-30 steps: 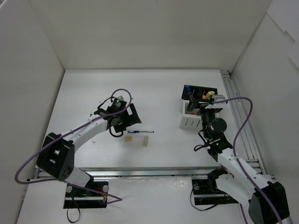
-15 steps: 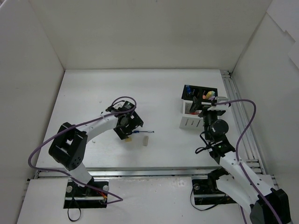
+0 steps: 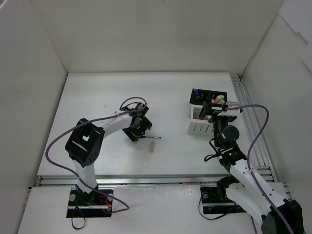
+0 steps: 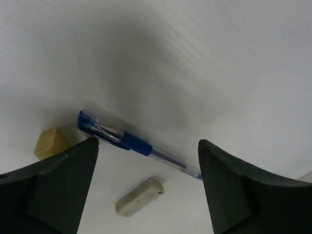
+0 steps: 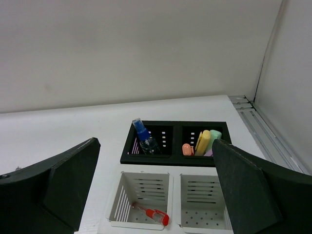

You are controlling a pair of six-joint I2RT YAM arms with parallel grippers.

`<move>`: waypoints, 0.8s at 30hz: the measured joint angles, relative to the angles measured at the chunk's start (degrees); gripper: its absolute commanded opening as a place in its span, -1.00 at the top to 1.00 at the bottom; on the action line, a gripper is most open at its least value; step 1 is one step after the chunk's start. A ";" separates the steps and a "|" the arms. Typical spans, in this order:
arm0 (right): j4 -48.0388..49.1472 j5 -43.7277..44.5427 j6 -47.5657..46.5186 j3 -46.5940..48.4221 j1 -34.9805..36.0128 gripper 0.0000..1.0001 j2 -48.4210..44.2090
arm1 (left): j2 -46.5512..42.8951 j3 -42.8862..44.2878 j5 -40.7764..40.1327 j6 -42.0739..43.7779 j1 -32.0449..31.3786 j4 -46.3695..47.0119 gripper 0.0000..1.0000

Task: Sort the stationery into containers
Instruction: Pick up the pen from the center of the board.

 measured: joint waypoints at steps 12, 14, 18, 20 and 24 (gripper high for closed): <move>-0.42 0.42 -0.04 0.00 0.00 -0.96 0.09 | 1.88 2.03 -0.85 -0.55 -0.96 -1.36 -0.07; -0.44 0.52 -0.07 -0.09 0.09 -0.96 -0.20 | 2.86 3.52 -1.31 -0.61 -1.03 -2.38 0.01; -0.55 0.96 -0.22 -0.61 0.24 -0.96 -1.97 | 5.14 6.56 -2.49 -0.72 -1.03 -3.28 0.23; -0.52 1.25 -0.24 -0.72 0.28 -0.96 -2.78 | 6.19 7.91 -3.06 -0.85 -1.03 -3.65 0.35; -0.55 1.68 -0.28 -0.83 0.28 -0.96 -3.80 | 8.02 10.32 -3.93 -0.92 -1.03 -3.85 0.56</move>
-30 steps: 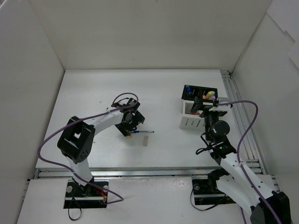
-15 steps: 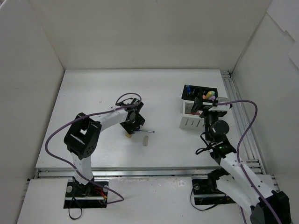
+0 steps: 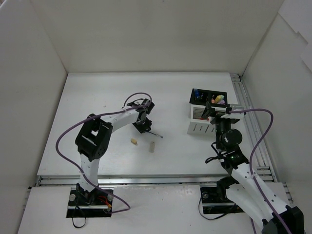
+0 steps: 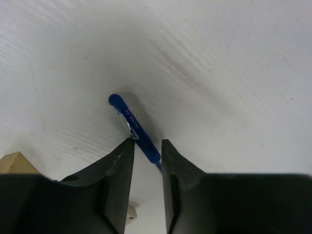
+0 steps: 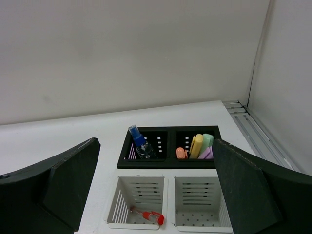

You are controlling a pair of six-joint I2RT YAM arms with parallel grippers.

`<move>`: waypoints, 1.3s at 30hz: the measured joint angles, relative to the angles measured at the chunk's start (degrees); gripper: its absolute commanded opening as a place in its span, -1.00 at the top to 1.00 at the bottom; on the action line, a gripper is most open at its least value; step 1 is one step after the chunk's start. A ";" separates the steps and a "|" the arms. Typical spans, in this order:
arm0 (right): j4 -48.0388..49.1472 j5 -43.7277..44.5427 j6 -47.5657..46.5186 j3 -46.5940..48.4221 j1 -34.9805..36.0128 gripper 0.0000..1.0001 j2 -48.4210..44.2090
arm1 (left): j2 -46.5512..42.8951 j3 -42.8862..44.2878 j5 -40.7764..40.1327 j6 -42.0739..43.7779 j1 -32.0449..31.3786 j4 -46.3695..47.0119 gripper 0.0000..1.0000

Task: Sort the stationery into containers
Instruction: Pick up the pen from the center of the board, then place the pen in the storage box.

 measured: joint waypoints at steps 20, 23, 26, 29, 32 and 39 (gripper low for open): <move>-1.70 -1.90 -0.33 -0.74 0.04 -0.96 -6.54 | 4.63 11.17 -1.88 8.61 0.00 3.87 1.00; -3.65 -2.99 -0.11 -0.72 0.13 -0.96 -7.72 | 1.84 10.64 1.90 17.20 0.00 12.46 1.00; -6.80 -3.04 1.01 -0.37 0.37 -0.96 -9.81 | -3.61 7.37 5.14 26.47 -0.87 23.15 1.00; -13.33 -1.09 3.98 1.46 0.42 -0.96 -12.33 | -9.79 5.09 7.82 37.66 -3.69 32.41 1.00; -23.04 4.39 9.35 6.60 0.42 -0.96 -14.03 | -13.14 5.05 12.98 48.02 -6.73 41.46 1.00; -42.69 17.79 22.21 16.72 0.42 -0.96 -17.22 | -9.31 9.29 26.77 64.17 -10.56 53.16 1.00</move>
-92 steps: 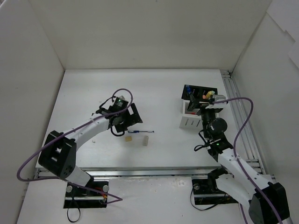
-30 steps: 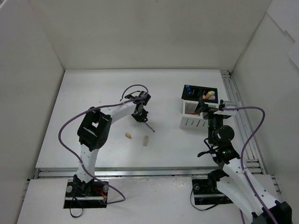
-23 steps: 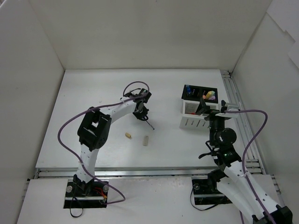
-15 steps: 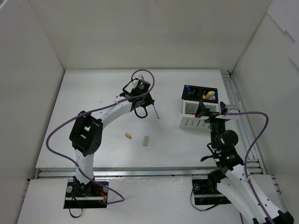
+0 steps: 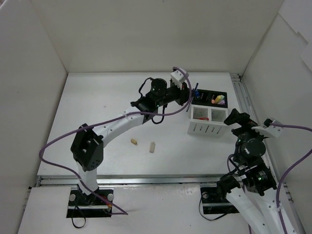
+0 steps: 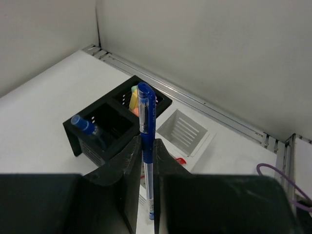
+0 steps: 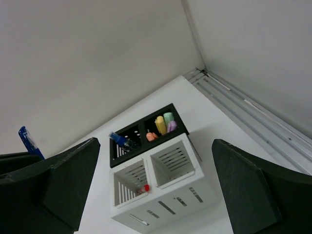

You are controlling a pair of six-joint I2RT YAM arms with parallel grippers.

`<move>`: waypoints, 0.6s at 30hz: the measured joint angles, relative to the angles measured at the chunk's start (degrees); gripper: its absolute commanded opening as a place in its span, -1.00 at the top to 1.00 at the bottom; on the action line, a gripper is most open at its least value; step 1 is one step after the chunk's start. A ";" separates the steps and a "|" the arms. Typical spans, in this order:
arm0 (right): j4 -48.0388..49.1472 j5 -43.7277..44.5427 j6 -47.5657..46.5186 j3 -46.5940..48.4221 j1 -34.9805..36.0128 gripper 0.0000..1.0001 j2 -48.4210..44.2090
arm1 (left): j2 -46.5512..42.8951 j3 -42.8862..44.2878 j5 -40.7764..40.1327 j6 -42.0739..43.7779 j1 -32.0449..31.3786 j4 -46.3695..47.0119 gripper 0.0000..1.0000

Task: Sort the stationery into containers
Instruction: Place the pen in the storage box.

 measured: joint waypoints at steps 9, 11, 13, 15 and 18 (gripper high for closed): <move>-7.80 4.79 3.67 -0.50 0.00 -0.96 -10.95 | 13.07 7.37 10.01 4.61 -0.13 5.55 1.00; -8.13 4.96 3.65 -0.66 0.00 -0.96 -11.02 | 15.39 8.94 10.93 4.76 -0.44 6.19 1.00; -8.76 4.94 3.61 -0.83 0.00 -0.96 -10.62 | 17.14 10.51 11.30 4.63 -0.81 6.78 1.00; -8.98 4.90 3.58 -0.83 0.00 -0.96 -9.84 | 18.08 11.32 11.54 4.24 -1.14 7.76 1.00; -9.07 4.85 3.56 -0.83 0.00 -0.96 -8.39 | 18.29 11.78 11.72 3.43 -1.53 9.55 1.00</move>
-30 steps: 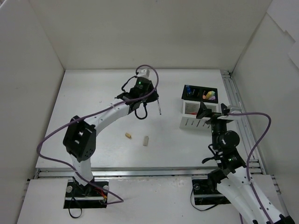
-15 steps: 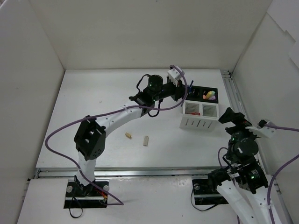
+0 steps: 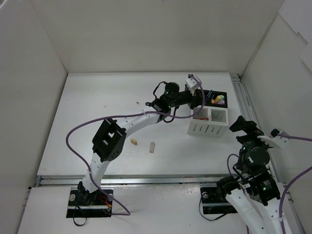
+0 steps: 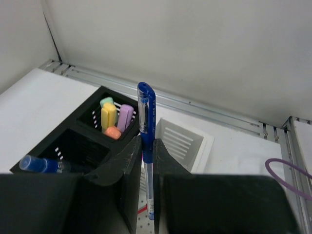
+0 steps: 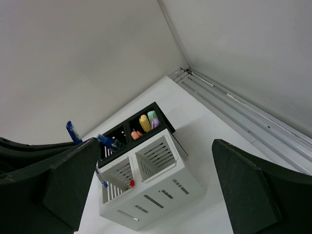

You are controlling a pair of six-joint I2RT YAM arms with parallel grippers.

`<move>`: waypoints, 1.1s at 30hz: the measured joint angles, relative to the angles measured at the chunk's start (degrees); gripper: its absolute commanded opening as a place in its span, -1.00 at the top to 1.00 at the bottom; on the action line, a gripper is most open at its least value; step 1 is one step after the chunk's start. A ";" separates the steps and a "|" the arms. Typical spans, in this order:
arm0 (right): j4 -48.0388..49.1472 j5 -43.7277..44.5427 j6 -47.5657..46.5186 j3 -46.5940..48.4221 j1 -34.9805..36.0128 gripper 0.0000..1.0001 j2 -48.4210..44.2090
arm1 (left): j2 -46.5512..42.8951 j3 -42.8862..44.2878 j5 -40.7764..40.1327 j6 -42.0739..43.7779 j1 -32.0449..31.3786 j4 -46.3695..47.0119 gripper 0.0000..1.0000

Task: Sort the stationery into containers
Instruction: Place the pen in the storage box.

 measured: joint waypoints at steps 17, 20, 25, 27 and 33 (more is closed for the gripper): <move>-0.46 -0.68 -0.22 0.00 0.00 -0.96 0.87 | -0.15 -8.66 -1.99 -2.03 -0.63 6.40 0.22; -0.55 -1.49 -0.48 0.00 0.00 -0.96 0.87 | -0.22 -9.40 -1.97 -1.97 -0.68 6.95 -0.06; -0.83 -4.94 -2.67 0.33 0.00 -0.96 1.97 | -3.91 -12.81 -2.12 -1.03 -0.68 6.14 -0.99; -0.92 -8.04 -4.07 1.38 0.00 -0.96 4.15 | -7.54 -14.88 -2.45 -1.25 -0.55 5.07 -0.99; -1.62 -22.49 -7.98 8.92 0.74 -0.96 20.57 | -27.93 -28.41 -5.51 -6.12 3.45 2.19 -0.99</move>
